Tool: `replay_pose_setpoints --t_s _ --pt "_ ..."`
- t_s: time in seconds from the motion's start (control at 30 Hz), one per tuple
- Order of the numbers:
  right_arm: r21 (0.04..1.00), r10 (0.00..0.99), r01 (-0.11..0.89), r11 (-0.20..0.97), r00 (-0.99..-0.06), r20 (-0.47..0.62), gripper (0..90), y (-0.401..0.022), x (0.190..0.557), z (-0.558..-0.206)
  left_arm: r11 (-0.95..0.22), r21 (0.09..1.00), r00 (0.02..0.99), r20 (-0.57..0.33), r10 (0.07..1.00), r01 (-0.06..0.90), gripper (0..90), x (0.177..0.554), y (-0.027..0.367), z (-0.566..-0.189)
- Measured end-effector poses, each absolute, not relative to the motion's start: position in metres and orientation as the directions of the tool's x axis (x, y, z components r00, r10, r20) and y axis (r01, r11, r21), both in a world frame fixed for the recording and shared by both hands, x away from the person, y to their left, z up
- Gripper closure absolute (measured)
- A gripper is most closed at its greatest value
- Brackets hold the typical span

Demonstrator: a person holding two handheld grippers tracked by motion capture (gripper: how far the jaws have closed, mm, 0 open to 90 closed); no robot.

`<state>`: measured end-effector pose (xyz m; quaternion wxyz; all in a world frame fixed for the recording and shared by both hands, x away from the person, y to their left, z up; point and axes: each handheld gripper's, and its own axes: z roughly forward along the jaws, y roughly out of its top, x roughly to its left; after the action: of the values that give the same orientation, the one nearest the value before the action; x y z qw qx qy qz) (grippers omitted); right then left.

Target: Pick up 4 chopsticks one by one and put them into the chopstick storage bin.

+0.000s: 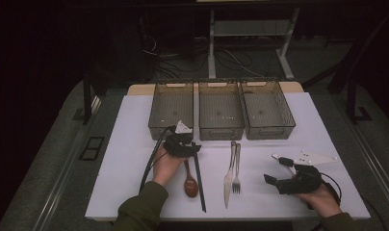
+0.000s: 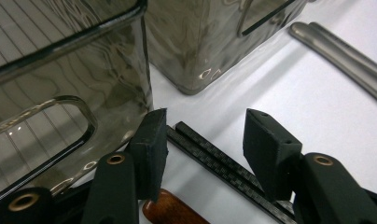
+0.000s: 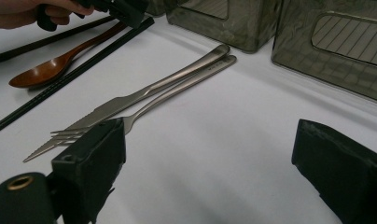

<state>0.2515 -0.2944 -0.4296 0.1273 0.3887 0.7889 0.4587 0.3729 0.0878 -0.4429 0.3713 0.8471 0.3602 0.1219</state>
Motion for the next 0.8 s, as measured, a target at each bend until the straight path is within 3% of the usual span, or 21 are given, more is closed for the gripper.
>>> replay_pose_setpoints --t_s 0.43,0.8 --pt "0.821 0.733 0.502 0.271 -0.661 0.162 9.6 -0.295 0.251 -0.429 -0.465 0.682 0.68 -0.064 0.731 0.564 57.0 0.379 0.083 -0.447" --pt "0.821 0.733 0.503 0.27 -0.66 0.163 9.6 -0.295 0.251 -0.429 -0.478 0.683 0.692 -0.054 0.72 0.552 58.8 0.378 0.074 -0.447"
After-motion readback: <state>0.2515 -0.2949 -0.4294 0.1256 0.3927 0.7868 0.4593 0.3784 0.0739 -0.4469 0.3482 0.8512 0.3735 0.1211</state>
